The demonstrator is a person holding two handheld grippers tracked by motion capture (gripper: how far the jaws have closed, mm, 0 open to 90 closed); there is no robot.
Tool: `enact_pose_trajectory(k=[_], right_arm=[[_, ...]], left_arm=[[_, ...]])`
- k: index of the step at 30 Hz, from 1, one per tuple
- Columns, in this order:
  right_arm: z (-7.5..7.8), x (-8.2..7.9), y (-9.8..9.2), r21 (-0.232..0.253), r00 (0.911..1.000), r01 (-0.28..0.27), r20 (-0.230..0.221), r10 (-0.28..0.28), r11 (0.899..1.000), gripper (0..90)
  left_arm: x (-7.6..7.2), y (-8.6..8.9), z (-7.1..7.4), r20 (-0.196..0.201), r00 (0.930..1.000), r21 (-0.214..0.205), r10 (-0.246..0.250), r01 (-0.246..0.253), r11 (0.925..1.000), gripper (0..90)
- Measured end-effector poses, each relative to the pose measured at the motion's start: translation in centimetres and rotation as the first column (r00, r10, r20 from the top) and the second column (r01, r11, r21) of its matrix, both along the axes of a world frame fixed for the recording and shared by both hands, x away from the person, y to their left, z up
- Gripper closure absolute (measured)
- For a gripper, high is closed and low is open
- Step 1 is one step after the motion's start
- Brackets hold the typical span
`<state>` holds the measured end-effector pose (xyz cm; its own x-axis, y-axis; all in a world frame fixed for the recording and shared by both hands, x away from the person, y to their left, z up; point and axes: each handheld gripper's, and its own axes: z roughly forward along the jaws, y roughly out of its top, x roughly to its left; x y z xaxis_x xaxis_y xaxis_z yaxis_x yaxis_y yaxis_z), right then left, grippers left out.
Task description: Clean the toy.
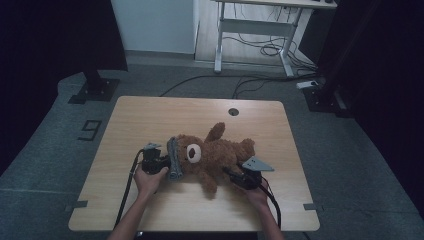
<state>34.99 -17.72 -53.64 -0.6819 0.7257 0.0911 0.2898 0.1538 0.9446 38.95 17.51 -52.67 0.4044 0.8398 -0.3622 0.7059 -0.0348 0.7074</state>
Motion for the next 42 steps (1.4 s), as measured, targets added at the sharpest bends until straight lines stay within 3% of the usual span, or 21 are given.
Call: enact_pose_trajectory(k=[4, 6, 7, 8, 10, 12, 14, 16, 19, 22, 25, 26, 27, 28, 32, 33, 34, 35, 37, 42], right_arm=[[1.1, 0.3, 0.3, -0.030, 0.9935, 0.001, 0.113, 0.002, 1.000, 58.8], [1.4, 0.6, 0.4, -0.030, 0.9910, 0.009, 0.134, -0.005, 0.999, 58.7], [2.0, 1.4, 0.7, -0.048, 0.9852, 0.021, 0.171, -0.013, 0.999, 58.3], [2.1, 1.8, 0.8, -0.060, 0.9842, 0.027, 0.176, -0.016, 0.998, 58.1], [2.0, 3.2, 0.9, -0.088, 0.9859, 0.040, 0.166, -0.025, 0.995, 57.5], [1.8, 3.7, 1.0, -0.101, 0.9871, 0.037, 0.159, -0.020, 0.994, 57.3], [0.8, 4.4, 1.3, -0.163, 0.9920, 0.027, 0.126, -0.006, 0.986, 56.7], [0.1, 4.5, 1.0, -0.166, 0.9935, 0.020, 0.114, -0.001, 0.986, 56.2], [-0.2, 4.3, 0.7, -0.158, 0.9944, 0.012, 0.106, 0.005, 0.987, 55.6], [-0.3, 4.0, 0.4, -0.177, 0.9942, -0.008, 0.104, 0.027, 0.984, 55.2], [-0.6, 3.5, 0.0, -0.173, 0.9942, -0.032, 0.096, 0.049, 0.984, 54.8], [-0.6, 3.5, 0.0, -0.173, 0.9942, -0.032, 0.096, 0.049, 0.984, 54.8], [-0.8, 3.4, 0.0, -0.173, 0.9935, -0.036, 0.100, 0.054, 0.984, 54.7], [-0.8, 3.3, -0.1, -0.174, 0.9935, -0.036, 0.100, 0.054, 0.984, 54.6], [-0.9, 3.2, -0.2, -0.175, 0.9935, -0.040, 0.098, 0.057, 0.984, 54.2], [-0.9, 3.2, -0.2, -0.175, 0.9936, -0.044, 0.095, 0.061, 0.984, 54.1], [-0.9, 3.2, -0.2, -0.175, 0.9936, -0.044, 0.095, 0.061, 0.984, 54.1], [-1.0, 3.2, -0.3, -0.173, 0.9932, -0.046, 0.097, 0.064, 0.984, 53.8], [-1.0, 3.2, -0.3, -0.177, 0.9929, -0.048, 0.098, 0.066, 0.983, 53.8], [-1.0, 3.2, -0.3, -0.174, 0.9926, -0.051, 0.099, 0.069, 0.983, 53.6]], left_arm=[[0.6, 0.4, 0.5, 0.028, 0.9995, -0.077, 0.010, -0.008, 0.9970, 79.2], [0.9, 0.4, 0.8, 0.044, 0.9989, -0.079, 0.018, -0.015, 0.9968, 79.2], [1.4, 0.4, 1.2, 0.067, 0.9972, -0.066, 0.035, -0.030, 0.9974, 79.1], [1.4, 0.4, 1.2, 0.067, 0.9972, -0.066, 0.035, -0.030, 0.9974, 79.1], [2.2, 0.7, 1.1, 0.045, 0.9978, -0.072, 0.048, -0.045, 0.9964, 79.0], [2.5, 0.7, 0.5, 0.022, 0.9983, -0.050, 0.054, -0.053, 0.9973, 78.9], [2.4, 0.8, -0.1, 0.005, 0.9985, -0.027, 0.055, -0.055, 0.9981, 78.8], [2.0, 1.2, -0.6, 0.004, 0.9988, -0.059, 0.048, -0.048, 0.9971, 78.6], [1.8, 1.3, -0.4, 0.008, 0.9992, -0.051, 0.038, -0.037, 0.9980, 78.0], [1.5, 1.9, 0.5, 0.020, 0.9990, -0.042, 0.039, -0.038, 0.9984, 76.9], [1.1, 2.7, 2.7, 0.075, 0.9956, -0.070, 0.056, -0.051, 0.9963, 76.7], [1.1, 2.7, 2.7, 0.075, 0.9956, -0.070, 0.056, -0.051, 0.9963, 76.7], [1.3, 2.5, 4.3, 0.112, 0.9925, -0.068, 0.049, -0.042, 0.9968, 76.6], [1.3, 2.5, 4.3, 0.112, 0.9925, -0.068, 0.049, -0.042, 0.9968, 76.5], [2.0, 0.8, 7.0, 0.168, 0.9856, -0.050, 0.011, -0.003, 0.9987, 76.4], [2.5, -0.5, 8.0, 0.187, 0.9822, -0.041, -0.016, 0.024, 0.9989, 76.2], [2.5, -0.5, 8.0, 0.187, 0.9822, -0.041, -0.016, 0.024, 0.9989, 76.1], [3.1, -2.0, 8.7, 0.199, 0.9793, -0.033, -0.038, 0.046, 0.9984, 75.8], [3.7, -3.4, 9.1, 0.212, 0.9757, -0.010, -0.054, 0.057, 0.9983, 75.5], [5.1, -5.6, 8.7, 0.187, 0.9790, 0.017, -0.080, 0.078, 0.9968, 74.8]])
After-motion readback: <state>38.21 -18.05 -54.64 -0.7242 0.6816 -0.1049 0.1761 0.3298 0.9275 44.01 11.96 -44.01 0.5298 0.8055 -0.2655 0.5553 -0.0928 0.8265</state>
